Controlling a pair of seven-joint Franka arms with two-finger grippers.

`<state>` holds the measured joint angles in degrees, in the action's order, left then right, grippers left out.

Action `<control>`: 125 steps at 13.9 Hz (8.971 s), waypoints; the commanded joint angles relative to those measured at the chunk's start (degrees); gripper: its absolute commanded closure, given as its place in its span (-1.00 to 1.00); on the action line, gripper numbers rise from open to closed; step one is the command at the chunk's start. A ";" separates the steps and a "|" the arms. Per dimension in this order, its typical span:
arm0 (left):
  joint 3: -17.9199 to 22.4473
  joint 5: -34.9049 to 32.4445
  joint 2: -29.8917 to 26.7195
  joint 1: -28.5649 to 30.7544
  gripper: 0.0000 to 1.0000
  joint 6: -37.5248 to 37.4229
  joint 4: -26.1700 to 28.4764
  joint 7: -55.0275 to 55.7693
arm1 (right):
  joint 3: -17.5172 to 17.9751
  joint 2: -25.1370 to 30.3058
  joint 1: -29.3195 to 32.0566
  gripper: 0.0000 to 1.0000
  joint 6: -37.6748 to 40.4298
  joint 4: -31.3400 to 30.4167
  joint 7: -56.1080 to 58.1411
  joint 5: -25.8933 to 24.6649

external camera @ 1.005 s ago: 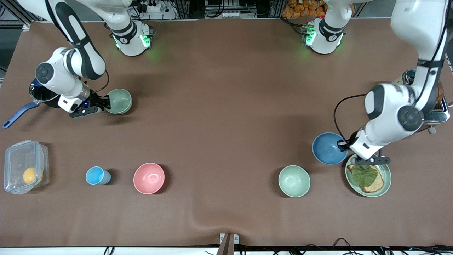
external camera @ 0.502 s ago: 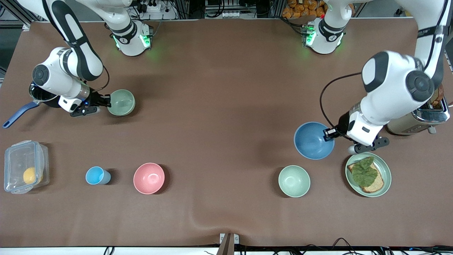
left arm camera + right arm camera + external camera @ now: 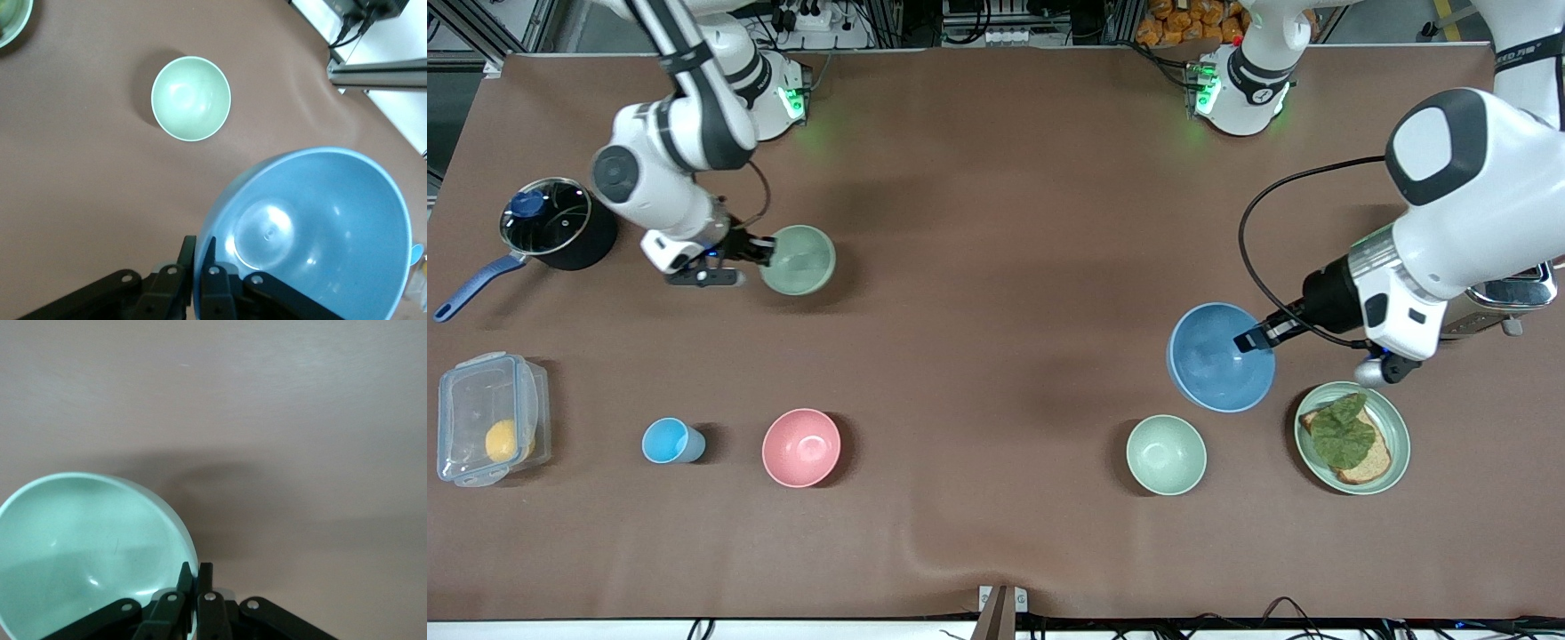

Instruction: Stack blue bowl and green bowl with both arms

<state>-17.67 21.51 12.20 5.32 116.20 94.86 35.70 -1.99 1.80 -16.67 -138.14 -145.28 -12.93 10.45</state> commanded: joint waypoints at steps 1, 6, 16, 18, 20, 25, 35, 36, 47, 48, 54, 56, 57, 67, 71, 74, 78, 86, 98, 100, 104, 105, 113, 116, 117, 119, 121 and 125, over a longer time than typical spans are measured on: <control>0.00 1.43 -2.53 0.39 1.00 -1.24 -0.12 3.23 | -0.56 -0.90 -8.26 1.00 0.24 3.76 -14.88 0.97; 0.36 1.08 -2.35 1.36 1.00 -1.68 0.32 6.93 | -0.56 -8.19 -17.76 1.00 -3.97 10.52 -30.99 1.84; -0.35 -7.44 5.37 -7.16 1.00 -1.59 0.85 7.81 | -0.73 -24.11 -29.46 1.00 -7.14 25.64 -54.11 2.20; -0.35 -7.71 6.08 -7.69 1.00 -1.15 0.85 7.81 | -0.73 -26.31 -30.44 1.00 -7.06 28.28 -57.99 2.20; -0.35 -8.06 6.26 -8.04 1.00 -0.98 0.85 7.81 | -0.73 -27.11 -30.88 1.00 -7.06 29.08 -58.70 2.20; -0.35 -9.56 8.10 -9.54 1.00 0.52 0.76 7.81 | -0.73 -27.28 -30.62 -0.64 -6.79 29.09 -61.42 2.20; -0.26 -12.54 15.13 -20.16 1.00 5.52 0.41 15.71 | -0.82 -26.32 -23.86 -1.00 -0.40 32.25 -65.03 16.35; -0.26 -13.68 16.27 -21.91 1.00 6.31 0.41 17.98 | -0.82 -26.23 -23.33 -1.00 0.67 32.25 -65.47 16.87; -0.08 -16.59 21.81 -32.03 1.00 10.01 0.15 27.41 | -0.91 -30.80 -15.14 -1.00 -0.11 29.00 -46.26 56.47; 0.09 -16.76 22.34 -32.91 1.00 10.10 0.15 28.02 | -0.91 -31.41 -15.84 -1.00 -0.81 28.74 -44.31 59.39; 0.27 -17.20 23.84 -34.85 1.00 12.12 0.06 28.64 | -0.82 -33.00 -17.95 -1.00 -4.15 28.56 -43.94 62.31; 0.27 -17.20 24.19 -35.20 1.00 12.21 0.06 28.73 | -0.82 -33.17 -18.57 -1.00 -4.86 28.56 -43.94 63.20; 0.27 -17.38 24.36 -35.12 0.44 12.21 -0.03 28.55 | -0.82 -33.17 -18.49 -1.00 -4.77 28.56 -43.94 63.20; 0.36 -19.48 18.74 -30.03 -1.00 5.47 -4.23 29.96 | -1.08 -30.55 -18.49 -1.00 -4.24 26.38 -41.06 62.14; 0.27 -24.76 17.34 -24.15 -1.00 -7.45 -12.49 25.15 | -2.22 -25.09 -16.99 -1.00 -3.72 20.21 -32.16 56.37; 0.01 -24.67 15.14 -18.00 -1.00 -13.00 -15.23 22.67 | -7.48 -23.52 -16.99 -1.00 5.56 20.30 -32.25 50.30; -0.26 -24.24 10.40 -10.87 -1.00 -18.19 -15.32 14.68 | -14.61 -21.14 -16.99 -1.00 17.54 20.73 -32.60 37.65; 0.26 -24.15 3.03 -6.55 -1.00 -25.06 -13.14 5.01 | -25.16 -13.85 -16.82 -1.00 30.29 21.88 -23.12 18.66; 11.43 -24.06 -12.55 -9.36 -1.00 -30.67 -4.95 -24.80 | -23.97 -9.71 -1.13 -1.00 38.90 25.30 -9.49 8.37; 11.69 -24.15 -12.72 -9.71 -1.00 -31.99 -5.21 -24.71 | -15.02 -9.44 7.67 -1.00 41.79 29.41 -9.49 2.85; 11.78 -24.50 -13.34 -10.59 -1.00 -32.35 -6.26 -24.71 | -9.71 -7.07 11.31 -1.00 48.37 40.56 -4.76 -1.23; 11.87 -24.41 -13.25 -10.59 -1.00 -32.35 -6.62 -24.71 | -7.61 -6.98 12.53 -1.00 50.93 44.34 -4.83 -1.66; 11.78 -22.48 -11.67 -9.27 -1.00 -32.44 -8.64 -24.80 | 1.38 -2.25 18.43 -1.00 52.62 53.43 -5.27 -6.06; 11.78 -21.77 -11.58 -9.19 -1.00 -32.35 -8.73 -25.15 | 3.03 1.79 18.08 -1.00 50.96 52.91 -5.36 -5.97; 11.78 -21.77 -11.58 -9.36 -1.00 -32.35 -8.38 -25.24 | 4.09 3.11 18.16 -1.00 50.17 51.51 -5.36 -6.15; 11.69 -21.68 -11.84 -9.19 -1.00 -31.83 -8.46 -25.85 | 4.01 6.54 19.13 -1.00 42.20 43.54 -3.96 -6.15; 11.52 -21.86 -12.02 -9.36 -1.00 -31.21 -8.46 -29.44 | 4.45 6.47 20.10 -1.00 39.44 41.65 -3.33 -6.15; 11.43 -21.69 -11.93 -9.28 -1.00 -31.12 -8.46 -29.89 | 5.58 4.36 20.36 -1.00 37.95 42.18 -1.94 -9.55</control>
<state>-6.04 -1.15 0.21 -4.34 85.00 87.05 7.08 1.12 6.04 1.99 -99.25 -102.83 -16.17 3.97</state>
